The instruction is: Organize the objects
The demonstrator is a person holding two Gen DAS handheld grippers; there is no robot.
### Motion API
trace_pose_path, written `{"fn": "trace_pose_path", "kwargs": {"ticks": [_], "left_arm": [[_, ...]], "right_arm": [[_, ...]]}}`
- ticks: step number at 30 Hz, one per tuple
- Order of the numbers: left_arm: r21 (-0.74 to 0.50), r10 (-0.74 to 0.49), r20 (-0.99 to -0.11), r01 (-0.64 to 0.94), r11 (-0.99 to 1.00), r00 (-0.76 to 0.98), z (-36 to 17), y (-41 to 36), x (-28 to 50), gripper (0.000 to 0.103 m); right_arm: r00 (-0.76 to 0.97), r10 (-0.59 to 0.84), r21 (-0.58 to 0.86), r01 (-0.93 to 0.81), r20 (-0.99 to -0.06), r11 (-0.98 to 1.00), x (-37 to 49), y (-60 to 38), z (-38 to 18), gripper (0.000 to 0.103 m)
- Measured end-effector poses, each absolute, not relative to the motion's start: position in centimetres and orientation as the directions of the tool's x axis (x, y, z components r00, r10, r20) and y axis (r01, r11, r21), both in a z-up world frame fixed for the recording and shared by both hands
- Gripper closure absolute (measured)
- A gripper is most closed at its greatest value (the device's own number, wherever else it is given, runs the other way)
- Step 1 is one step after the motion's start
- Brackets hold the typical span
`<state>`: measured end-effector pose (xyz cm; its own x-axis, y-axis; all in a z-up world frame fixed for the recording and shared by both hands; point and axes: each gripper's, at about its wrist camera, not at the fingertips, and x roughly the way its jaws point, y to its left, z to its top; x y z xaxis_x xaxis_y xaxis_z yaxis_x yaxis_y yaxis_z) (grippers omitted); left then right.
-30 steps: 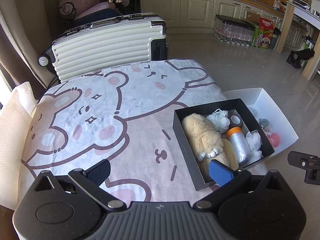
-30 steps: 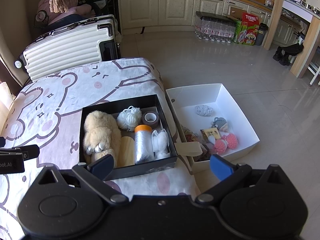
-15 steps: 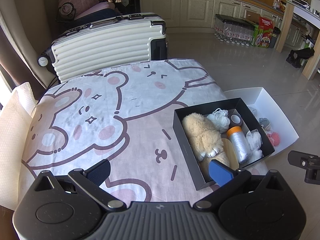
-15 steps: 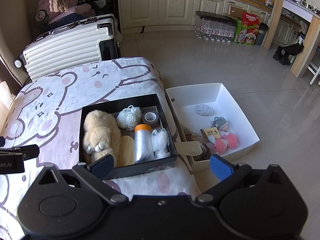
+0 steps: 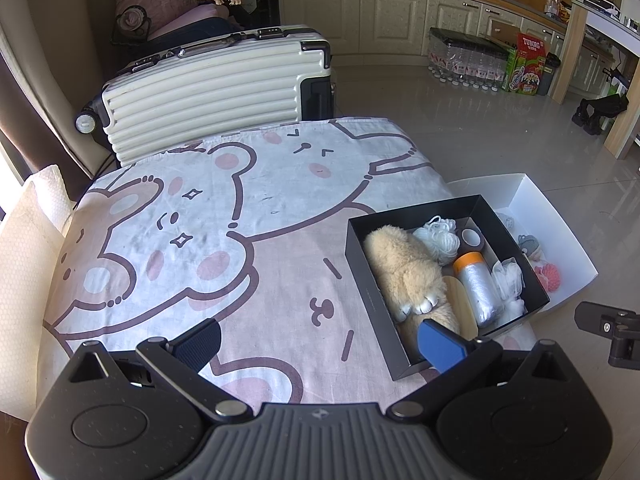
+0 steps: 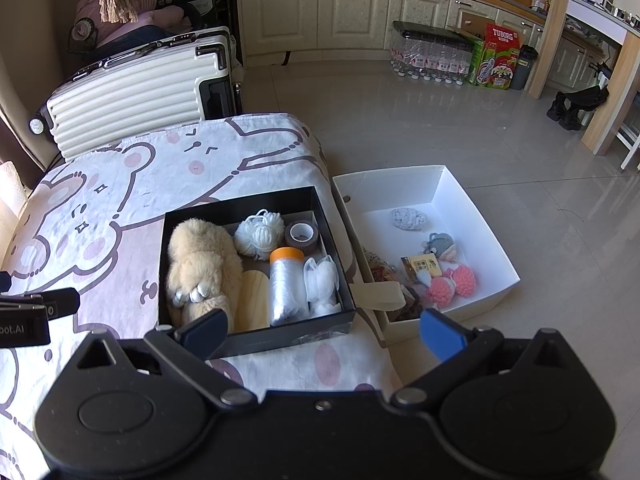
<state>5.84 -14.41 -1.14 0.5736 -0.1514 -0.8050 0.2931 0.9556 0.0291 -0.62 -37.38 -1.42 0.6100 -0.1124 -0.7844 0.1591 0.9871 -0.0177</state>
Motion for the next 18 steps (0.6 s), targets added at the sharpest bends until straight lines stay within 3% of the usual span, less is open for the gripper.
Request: {"fn": "trace_pose_path", "kwargs": {"ticks": [18], "left_arm": [[0.039, -0.144, -0.805, 0.294, 0.955, 0.575, -1.39, -14.66, 5.75, 0.000]], "right_arm": [[0.607, -0.112, -0.018, 0.159, -0.787, 0.987, -0.73, -37.41, -1.64, 0.000]]}}
